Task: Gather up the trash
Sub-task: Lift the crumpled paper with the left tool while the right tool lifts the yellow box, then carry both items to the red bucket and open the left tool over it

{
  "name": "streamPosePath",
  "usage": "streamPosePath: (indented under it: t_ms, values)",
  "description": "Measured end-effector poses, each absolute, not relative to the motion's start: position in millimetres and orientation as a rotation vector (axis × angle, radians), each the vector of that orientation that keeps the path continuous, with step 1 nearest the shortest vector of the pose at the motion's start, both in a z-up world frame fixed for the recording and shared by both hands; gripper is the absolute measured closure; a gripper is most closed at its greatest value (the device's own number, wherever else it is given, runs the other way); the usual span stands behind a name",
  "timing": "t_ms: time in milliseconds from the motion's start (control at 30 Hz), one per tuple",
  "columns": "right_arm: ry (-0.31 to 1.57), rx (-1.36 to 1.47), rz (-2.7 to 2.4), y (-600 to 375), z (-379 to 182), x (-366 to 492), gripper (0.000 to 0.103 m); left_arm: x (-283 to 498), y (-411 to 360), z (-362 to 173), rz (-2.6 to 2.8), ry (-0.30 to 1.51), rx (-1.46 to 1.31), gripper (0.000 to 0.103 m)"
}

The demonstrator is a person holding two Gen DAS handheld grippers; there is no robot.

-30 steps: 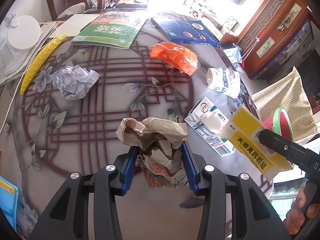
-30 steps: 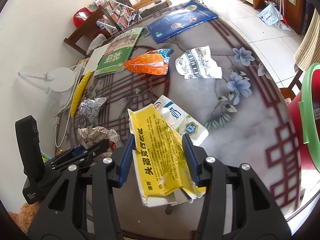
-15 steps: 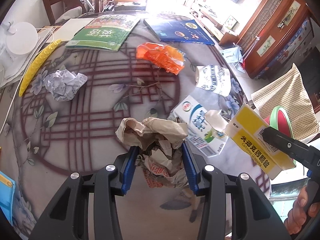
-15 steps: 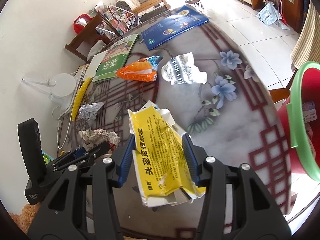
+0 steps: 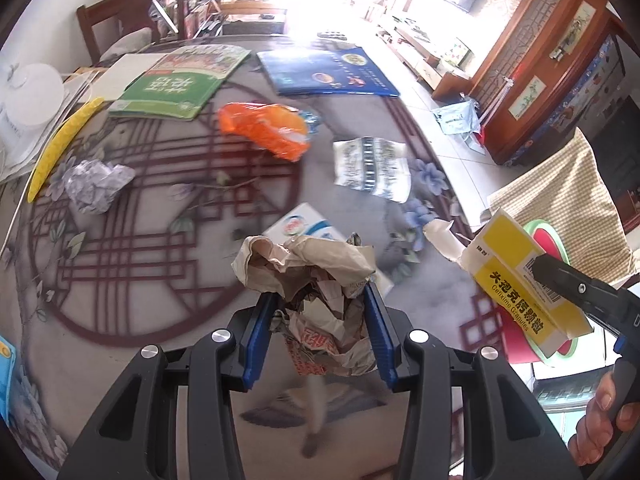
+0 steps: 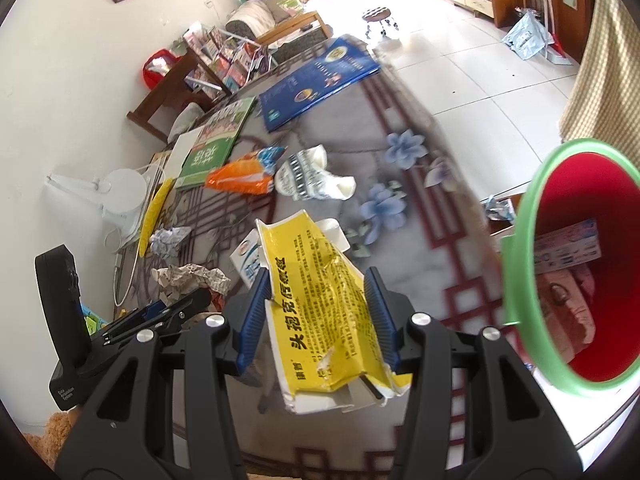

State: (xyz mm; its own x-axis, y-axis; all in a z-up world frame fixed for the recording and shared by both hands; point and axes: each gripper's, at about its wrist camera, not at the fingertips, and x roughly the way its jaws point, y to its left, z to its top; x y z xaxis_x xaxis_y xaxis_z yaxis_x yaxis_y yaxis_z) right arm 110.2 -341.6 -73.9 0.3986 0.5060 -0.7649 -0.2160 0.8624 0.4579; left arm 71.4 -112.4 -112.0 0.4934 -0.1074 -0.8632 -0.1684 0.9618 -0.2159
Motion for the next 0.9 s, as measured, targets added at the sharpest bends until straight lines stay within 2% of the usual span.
streamPosePath:
  t_ms: [900]
  values:
    - [0.953,0.508,0.129,-549,-70,96,0.056,119,-326,-76,-0.372,1.033,-0.074,0.062]
